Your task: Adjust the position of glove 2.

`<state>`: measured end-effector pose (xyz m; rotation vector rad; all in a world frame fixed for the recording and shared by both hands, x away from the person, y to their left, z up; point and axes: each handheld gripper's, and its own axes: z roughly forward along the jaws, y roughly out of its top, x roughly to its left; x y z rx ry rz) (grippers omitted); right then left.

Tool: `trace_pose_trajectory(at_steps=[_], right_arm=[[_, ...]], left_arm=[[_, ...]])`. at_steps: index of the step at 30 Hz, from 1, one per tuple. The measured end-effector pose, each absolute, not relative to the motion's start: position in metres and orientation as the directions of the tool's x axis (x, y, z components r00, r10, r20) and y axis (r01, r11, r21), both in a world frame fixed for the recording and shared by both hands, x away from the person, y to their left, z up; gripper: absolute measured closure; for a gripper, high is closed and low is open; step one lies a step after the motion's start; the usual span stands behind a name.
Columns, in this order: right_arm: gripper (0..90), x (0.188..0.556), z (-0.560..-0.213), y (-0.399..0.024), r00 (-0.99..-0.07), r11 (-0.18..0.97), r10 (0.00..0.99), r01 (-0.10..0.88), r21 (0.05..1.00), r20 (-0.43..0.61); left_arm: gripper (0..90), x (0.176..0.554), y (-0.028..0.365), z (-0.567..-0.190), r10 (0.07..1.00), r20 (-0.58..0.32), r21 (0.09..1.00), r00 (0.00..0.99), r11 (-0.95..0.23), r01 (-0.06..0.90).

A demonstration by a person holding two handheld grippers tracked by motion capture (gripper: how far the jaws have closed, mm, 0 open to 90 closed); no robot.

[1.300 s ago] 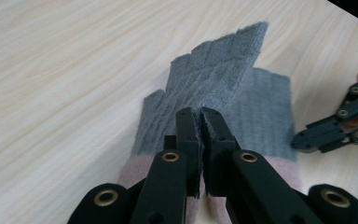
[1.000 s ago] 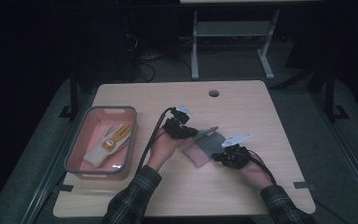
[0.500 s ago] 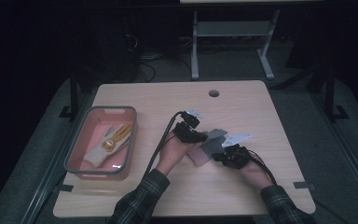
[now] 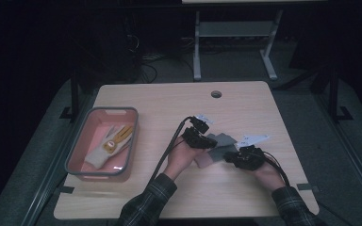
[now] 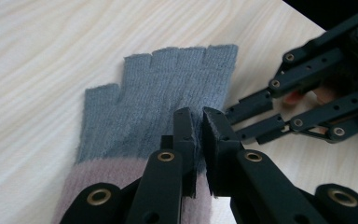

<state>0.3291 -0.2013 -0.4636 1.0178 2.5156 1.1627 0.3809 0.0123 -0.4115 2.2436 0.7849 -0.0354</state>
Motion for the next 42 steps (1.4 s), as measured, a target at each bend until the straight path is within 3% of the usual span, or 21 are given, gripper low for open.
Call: trace_pose_trajectory(at_steps=[8,10,20,27,42], right_arm=[[70.7,0.32,-0.462,-0.213,-0.751,0.473,0.65,0.523,0.709,0.12],[67.3,0.315,-0.46,-0.22,-0.747,0.466,0.654,0.525,0.713,0.123],[28.8,0.299,-0.47,-0.257,-0.674,0.44,0.733,0.573,0.692,0.092],[20.1,0.303,-0.474,-0.257,-0.67,0.445,0.736,0.581,0.682,0.091],[18.0,0.301,-0.477,-0.253,-0.669,0.46,0.742,0.556,0.692,0.045]], left_arm=[[68.0,0.374,0.011,-0.407,0.494,-0.238,0.662,0.836,-0.548,0.512],[58.9,0.376,0.013,-0.406,0.489,-0.191,0.672,0.851,-0.567,0.477],[15.1,0.386,0.019,-0.424,0.482,-0.05,0.648,0.875,-0.651,0.396],[13.0,0.391,0.017,-0.441,0.462,-0.076,0.626,0.884,-0.668,0.403],[12.5,0.38,0.006,-0.457,0.428,0.005,0.589,0.904,-0.732,0.343]])
